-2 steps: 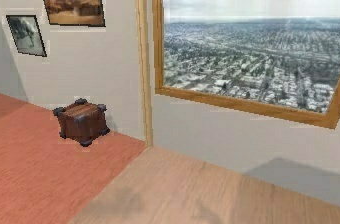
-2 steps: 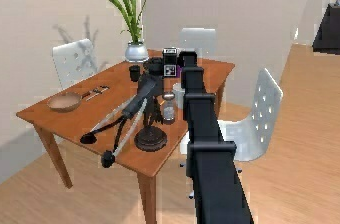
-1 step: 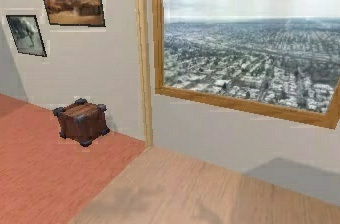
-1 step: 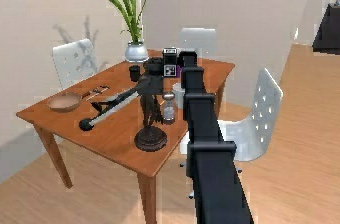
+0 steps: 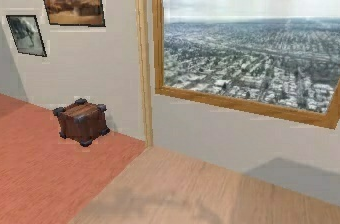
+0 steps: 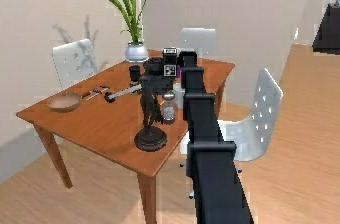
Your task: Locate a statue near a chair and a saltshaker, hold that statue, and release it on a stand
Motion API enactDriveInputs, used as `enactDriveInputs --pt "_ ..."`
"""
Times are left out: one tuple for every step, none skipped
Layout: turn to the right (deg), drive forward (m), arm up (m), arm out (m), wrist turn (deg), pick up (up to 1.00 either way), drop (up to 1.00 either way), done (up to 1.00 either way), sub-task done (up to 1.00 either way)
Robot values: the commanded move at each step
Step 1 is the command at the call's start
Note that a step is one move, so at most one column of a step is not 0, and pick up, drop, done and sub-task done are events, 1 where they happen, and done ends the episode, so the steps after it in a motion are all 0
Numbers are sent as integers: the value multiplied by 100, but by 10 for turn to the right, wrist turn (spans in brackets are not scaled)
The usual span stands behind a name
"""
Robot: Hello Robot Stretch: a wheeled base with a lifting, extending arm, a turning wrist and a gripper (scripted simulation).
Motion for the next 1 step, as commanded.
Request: enactDriveInputs --pt "0 0 0 0 240 0 0 0 0"
